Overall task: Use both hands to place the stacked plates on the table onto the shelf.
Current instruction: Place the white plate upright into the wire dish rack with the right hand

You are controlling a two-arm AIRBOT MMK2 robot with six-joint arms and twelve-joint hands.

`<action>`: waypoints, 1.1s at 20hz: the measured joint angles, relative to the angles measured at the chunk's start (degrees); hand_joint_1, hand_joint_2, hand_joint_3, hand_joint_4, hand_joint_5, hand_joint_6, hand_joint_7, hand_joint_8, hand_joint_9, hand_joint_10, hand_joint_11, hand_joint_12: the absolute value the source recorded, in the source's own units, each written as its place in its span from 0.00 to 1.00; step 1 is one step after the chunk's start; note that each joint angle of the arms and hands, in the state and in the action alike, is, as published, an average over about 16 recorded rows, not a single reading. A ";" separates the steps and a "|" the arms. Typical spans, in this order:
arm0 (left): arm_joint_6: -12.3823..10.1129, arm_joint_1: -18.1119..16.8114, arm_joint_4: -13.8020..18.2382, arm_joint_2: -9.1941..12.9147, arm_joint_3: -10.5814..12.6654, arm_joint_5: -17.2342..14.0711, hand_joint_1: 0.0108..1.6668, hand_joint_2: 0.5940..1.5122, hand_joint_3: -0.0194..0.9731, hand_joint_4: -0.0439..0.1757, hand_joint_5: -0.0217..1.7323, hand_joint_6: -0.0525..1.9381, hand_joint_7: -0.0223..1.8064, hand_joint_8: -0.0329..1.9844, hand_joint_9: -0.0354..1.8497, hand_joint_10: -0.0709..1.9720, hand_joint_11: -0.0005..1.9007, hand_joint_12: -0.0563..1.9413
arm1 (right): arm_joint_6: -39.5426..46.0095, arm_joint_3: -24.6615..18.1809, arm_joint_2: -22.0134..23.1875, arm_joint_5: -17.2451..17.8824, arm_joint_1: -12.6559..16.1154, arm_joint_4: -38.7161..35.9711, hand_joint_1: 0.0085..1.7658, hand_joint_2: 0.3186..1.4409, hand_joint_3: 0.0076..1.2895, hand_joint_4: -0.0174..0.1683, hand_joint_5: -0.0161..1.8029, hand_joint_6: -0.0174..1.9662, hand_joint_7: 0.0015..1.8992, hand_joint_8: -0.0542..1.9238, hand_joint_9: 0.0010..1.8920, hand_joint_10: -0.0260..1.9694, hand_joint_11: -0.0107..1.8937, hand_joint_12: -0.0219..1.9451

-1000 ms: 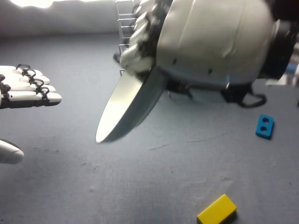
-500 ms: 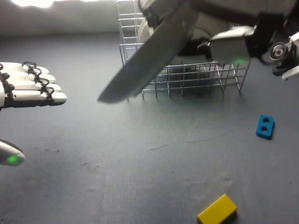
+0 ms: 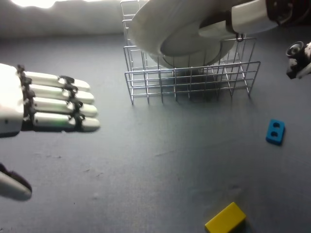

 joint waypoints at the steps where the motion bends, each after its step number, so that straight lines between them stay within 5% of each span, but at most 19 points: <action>1: -0.03 -0.56 0.91 0.12 -0.44 -1.00 0.00 0.55 0.04 0.21 0.03 0.03 0.05 0.02 0.04 0.00 0.01 0.04 | 0.23 0.59 -0.30 -0.32 0.04 0.89 0.76 0.60 0.01 0.08 0.48 0.57 0.50 0.56 0.48 0.60 0.40 0.64; 9: -0.24 -3.02 4.59 1.09 -3.77 -7.41 0.00 0.55 0.04 0.21 0.02 0.03 0.04 0.02 0.04 0.00 0.01 0.03 | 1.16 5.39 -3.59 -1.87 -0.56 5.16 0.77 0.60 0.01 0.07 0.48 0.58 0.50 0.56 0.47 0.60 0.40 0.64; 22: -3.24 -2.60 4.36 2.11 -5.83 -15.89 0.00 0.55 0.04 0.21 0.03 0.03 0.05 0.02 0.04 0.00 0.01 0.04 | -2.29 12.84 -10.35 -4.51 -2.01 14.86 0.77 0.60 0.01 0.05 0.47 0.59 0.50 0.56 0.47 0.60 0.40 0.64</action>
